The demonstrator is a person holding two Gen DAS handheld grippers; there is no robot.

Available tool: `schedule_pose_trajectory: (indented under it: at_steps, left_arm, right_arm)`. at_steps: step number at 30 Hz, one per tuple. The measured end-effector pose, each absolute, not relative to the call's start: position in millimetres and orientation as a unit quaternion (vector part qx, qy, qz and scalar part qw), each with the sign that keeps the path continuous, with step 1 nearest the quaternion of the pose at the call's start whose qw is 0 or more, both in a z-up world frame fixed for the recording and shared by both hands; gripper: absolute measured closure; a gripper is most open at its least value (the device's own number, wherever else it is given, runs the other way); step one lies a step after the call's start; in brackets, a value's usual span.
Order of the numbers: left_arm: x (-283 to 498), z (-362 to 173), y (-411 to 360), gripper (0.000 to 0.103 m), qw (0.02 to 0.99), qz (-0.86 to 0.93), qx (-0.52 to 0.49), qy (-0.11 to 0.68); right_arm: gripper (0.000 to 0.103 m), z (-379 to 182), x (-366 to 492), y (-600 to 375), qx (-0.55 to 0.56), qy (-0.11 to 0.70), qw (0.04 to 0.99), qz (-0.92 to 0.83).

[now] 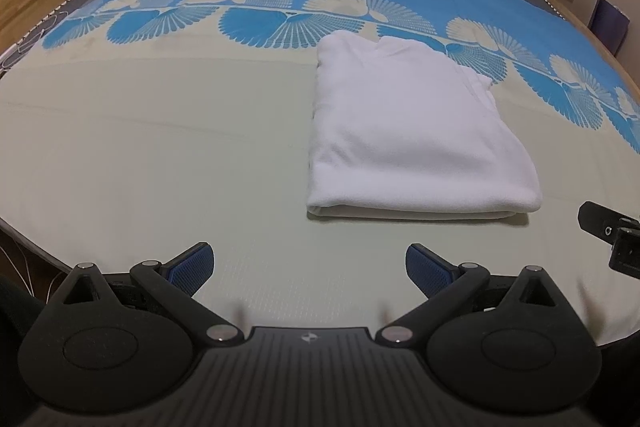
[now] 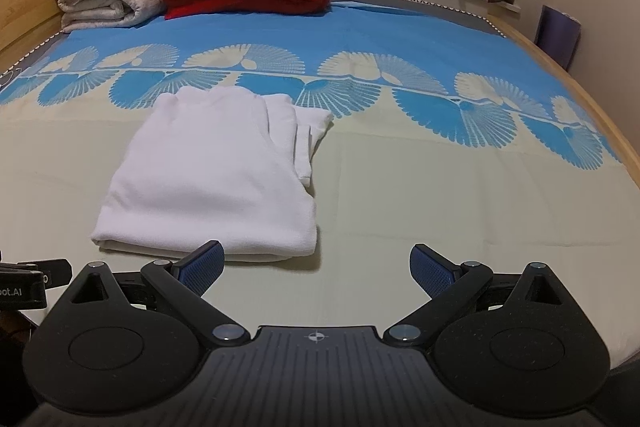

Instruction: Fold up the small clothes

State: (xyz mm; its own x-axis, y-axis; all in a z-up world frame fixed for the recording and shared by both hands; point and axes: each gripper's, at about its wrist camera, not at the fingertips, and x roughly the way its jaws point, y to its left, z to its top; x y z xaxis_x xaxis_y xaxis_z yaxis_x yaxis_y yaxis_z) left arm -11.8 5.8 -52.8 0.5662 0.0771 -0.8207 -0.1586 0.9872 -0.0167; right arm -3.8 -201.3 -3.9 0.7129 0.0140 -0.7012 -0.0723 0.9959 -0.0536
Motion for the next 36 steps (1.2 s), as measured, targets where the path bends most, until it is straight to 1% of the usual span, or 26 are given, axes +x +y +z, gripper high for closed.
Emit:
schedule_pose_trajectory:
  at_steps: [36]
  left_arm:
    - [-8.0, -53.5, 1.3, 0.001, 0.885, 0.062, -0.048, 0.459]
  right_arm:
    - [0.004, -6.7, -2.3, -197.5, -0.048, 0.379, 0.923, 0.033]
